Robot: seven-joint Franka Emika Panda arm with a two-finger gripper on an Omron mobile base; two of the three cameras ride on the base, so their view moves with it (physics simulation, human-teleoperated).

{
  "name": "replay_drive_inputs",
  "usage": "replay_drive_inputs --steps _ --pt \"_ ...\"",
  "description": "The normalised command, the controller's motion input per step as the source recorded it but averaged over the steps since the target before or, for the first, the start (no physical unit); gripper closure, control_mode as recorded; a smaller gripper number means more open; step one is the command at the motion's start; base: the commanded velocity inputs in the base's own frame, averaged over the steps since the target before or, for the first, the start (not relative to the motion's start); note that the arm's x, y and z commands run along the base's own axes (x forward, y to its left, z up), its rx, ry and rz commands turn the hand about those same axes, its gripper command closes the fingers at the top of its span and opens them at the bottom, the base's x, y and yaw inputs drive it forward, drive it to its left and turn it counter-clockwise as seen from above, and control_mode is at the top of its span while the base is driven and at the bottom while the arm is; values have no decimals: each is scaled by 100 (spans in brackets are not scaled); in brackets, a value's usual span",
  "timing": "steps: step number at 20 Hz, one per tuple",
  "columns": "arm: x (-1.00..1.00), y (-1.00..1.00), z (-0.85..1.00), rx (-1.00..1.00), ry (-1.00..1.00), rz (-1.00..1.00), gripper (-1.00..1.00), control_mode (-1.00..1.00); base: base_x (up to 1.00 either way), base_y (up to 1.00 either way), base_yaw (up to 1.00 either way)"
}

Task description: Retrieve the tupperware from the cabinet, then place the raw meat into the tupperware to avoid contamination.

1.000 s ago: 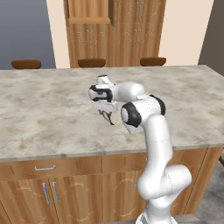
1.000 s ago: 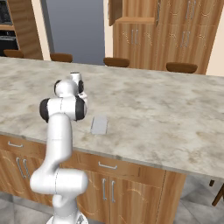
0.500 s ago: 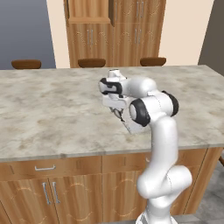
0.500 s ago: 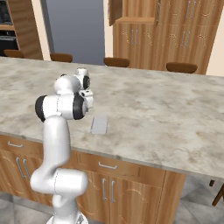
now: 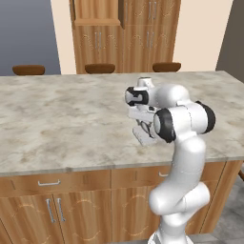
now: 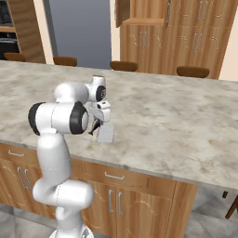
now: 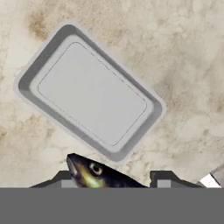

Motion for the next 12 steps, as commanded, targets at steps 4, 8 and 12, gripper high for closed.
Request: replay_drive_inputs --steps 4,8,12 --pt "59 -18 -6 0 0 0 100 -100 0 0 0" --pt "43 -2 -24 0 5 0 100 -100 0 0 0" --pt "24 -4 -23 0 10 0 100 -100 0 0 0"
